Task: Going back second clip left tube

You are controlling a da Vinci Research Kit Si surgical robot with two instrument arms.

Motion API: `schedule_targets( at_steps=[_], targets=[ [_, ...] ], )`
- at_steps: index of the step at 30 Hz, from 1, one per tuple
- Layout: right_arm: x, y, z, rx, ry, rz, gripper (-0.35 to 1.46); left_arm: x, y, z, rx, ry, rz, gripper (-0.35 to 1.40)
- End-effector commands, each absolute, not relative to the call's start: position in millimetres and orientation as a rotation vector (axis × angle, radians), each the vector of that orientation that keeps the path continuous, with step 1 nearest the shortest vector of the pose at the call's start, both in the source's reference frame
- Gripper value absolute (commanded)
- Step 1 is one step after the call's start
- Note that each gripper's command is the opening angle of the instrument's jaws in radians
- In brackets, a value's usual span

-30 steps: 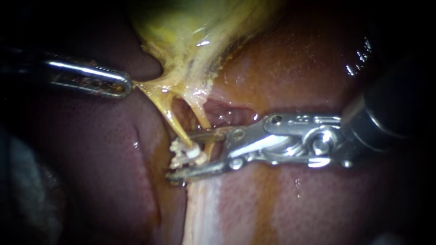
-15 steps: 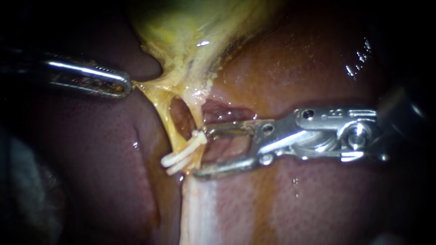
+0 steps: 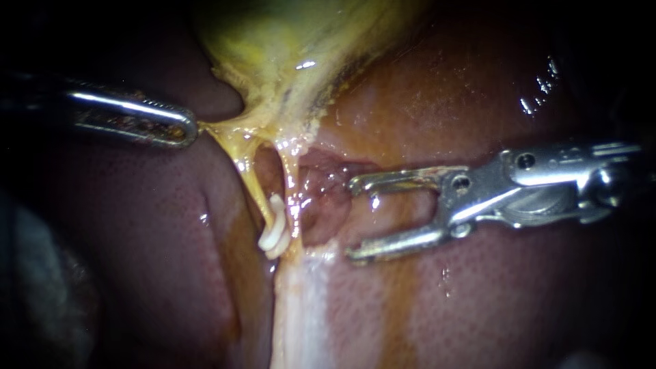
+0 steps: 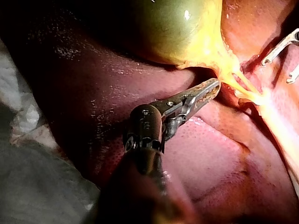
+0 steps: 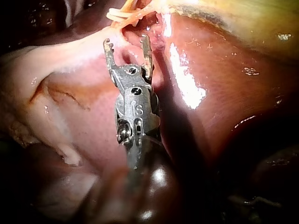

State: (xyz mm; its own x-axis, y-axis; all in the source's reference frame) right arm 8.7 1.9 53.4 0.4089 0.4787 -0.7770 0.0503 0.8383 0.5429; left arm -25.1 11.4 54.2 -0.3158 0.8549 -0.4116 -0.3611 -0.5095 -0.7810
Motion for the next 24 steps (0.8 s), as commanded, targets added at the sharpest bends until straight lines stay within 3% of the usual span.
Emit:
schedule_targets(
  at_steps=[1, 13, 24],
  targets=[
    [8.4, 2.0, 53.4, 0.536, 1.131, 0.282, 0.5, -25.1, 11.4, 54.2, -1.076, -0.734, 1.915, -0.35],
    [5.7, 2.6, 52.8, 0.507, 1.144, 0.239, 0.5, -25.3, 11.4, 54.4, -1.075, -0.731, 1.915, -0.35],
    [5.3, 2.6, 52.8, 0.504, 1.143, 0.231, 0.5, -28.5, 10.6, 58.2, -1.079, -0.737, 1.926, -0.35]
  ],
)
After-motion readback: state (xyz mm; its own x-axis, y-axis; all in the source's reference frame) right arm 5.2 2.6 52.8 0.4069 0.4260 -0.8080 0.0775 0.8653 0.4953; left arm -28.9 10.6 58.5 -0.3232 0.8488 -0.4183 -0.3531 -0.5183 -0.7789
